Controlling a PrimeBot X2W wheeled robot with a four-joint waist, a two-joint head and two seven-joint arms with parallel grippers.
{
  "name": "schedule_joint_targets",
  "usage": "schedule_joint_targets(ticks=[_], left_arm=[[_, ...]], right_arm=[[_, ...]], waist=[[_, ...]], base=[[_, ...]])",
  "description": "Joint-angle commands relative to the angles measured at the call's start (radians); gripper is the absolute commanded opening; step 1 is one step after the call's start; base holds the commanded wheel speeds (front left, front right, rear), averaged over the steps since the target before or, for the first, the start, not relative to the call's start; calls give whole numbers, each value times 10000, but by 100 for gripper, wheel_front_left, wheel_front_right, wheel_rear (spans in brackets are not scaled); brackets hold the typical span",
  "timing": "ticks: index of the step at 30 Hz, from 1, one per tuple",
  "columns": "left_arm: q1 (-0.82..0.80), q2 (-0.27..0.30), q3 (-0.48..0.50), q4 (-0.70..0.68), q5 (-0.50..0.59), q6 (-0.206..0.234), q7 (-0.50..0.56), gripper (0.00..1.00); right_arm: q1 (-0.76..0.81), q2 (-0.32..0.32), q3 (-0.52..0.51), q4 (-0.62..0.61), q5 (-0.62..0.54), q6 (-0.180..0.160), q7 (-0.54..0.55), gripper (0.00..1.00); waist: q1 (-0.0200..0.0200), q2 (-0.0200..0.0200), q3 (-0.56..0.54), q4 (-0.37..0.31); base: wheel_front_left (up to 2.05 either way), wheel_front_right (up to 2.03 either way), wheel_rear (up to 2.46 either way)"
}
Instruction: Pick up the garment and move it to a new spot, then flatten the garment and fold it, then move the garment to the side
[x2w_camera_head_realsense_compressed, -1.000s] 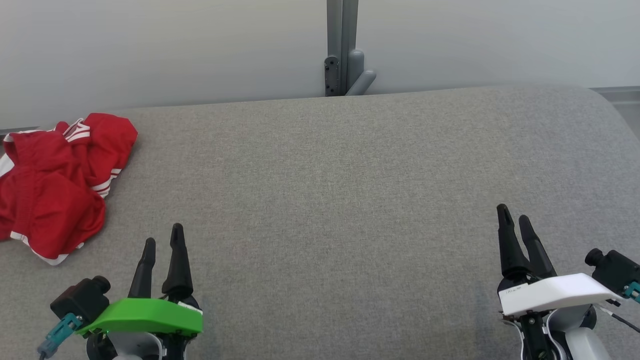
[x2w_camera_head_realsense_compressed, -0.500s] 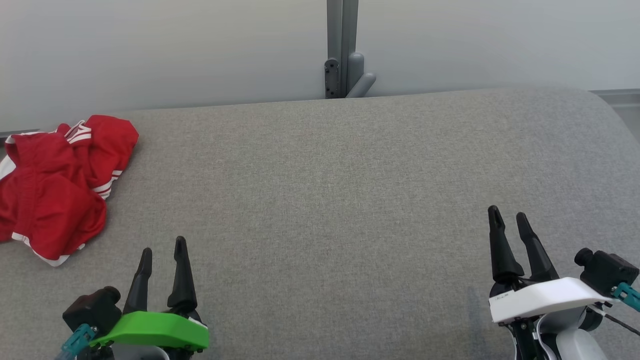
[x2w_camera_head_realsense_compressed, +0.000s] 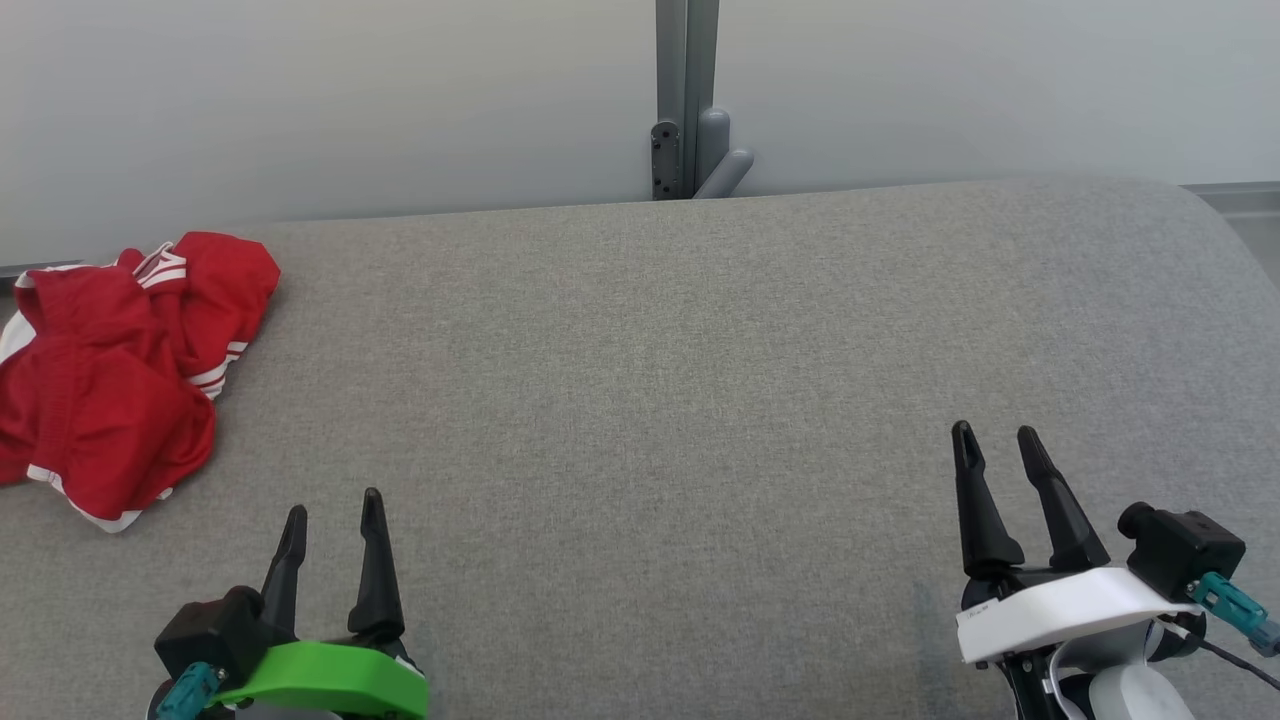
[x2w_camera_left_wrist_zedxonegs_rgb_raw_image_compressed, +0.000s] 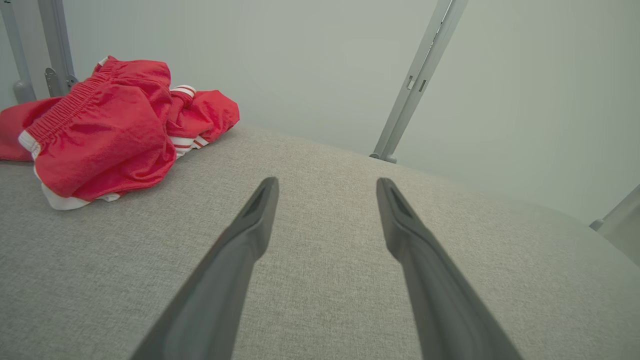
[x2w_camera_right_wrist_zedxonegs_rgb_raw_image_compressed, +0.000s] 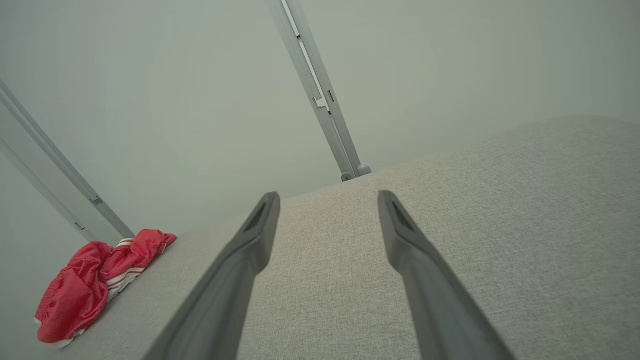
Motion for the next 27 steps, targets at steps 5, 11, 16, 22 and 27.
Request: schedule_joint_targets(ticks=[5, 11, 16, 22, 27], left_arm=[[127, 75, 5, -35, 601, 63, -171, 100], [229, 78, 1, 42, 975, 74, -317, 100], [288, 80, -12, 126, 1312, 65, -424, 100], [326, 83, 1, 153, 1737, 85, -542, 100], [423, 85, -9, 169, 2108, 134, -650, 100]], right_arm=[[32, -65, 98, 66, -605, 5, -170, 100], [37, -69, 169, 121, -1083, 6, -289, 100], [40, -74, 229, 127, -1475, 5, -389, 100], [45, -78, 255, 126, -1922, 5, -503, 100], [65, -79, 279, 113, -2273, 5, -582, 100]], waist=[[-1, 12, -2, 9], [-1, 13, -2, 16], [-1, 13, 3, 20], [-1, 14, 19, 37], [-1, 15, 25, 50]], base=[[0, 0, 0], [0, 0, 0], [0, 0, 0], [0, 0, 0], [0, 0, 0]])
